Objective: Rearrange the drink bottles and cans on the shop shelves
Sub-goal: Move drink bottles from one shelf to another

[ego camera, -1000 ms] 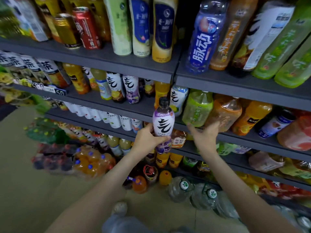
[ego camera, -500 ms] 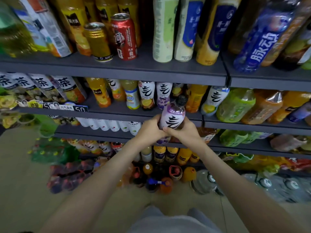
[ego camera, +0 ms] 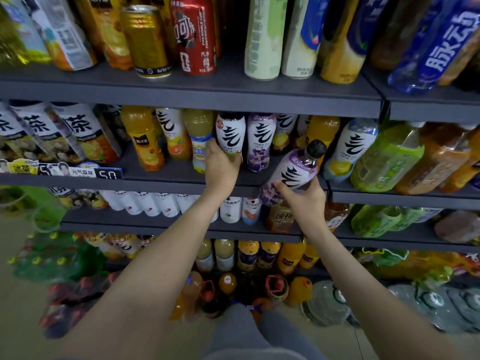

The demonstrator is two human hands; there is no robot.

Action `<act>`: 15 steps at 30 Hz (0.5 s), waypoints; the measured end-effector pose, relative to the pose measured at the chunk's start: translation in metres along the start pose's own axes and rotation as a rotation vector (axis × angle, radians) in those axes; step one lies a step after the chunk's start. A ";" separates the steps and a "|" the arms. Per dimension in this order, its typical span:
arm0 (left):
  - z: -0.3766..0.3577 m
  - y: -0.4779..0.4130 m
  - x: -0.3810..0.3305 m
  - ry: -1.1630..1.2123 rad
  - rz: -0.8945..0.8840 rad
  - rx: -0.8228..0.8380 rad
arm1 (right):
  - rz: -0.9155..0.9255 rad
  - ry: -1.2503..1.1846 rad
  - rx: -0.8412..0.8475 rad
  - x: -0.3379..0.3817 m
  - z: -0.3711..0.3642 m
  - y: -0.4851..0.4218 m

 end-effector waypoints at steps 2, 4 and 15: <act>-0.012 -0.004 0.001 0.041 0.005 -0.043 | 0.033 -0.035 -0.050 0.001 0.003 -0.002; -0.017 -0.008 0.001 0.080 0.040 -0.100 | 0.073 -0.055 -0.078 0.004 0.004 -0.003; 0.052 0.041 0.027 0.206 -0.007 -0.169 | 0.147 0.045 -0.002 0.025 -0.047 -0.020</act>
Point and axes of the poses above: each hand's wrist, its own y-axis away from the middle knuckle, its own z-axis out of the back of the hand, x = y × z, the point moved 9 cm from there along -y, towards the middle knuckle, and after that the axes turned 7 degrees about y, right-handed, at the moved point
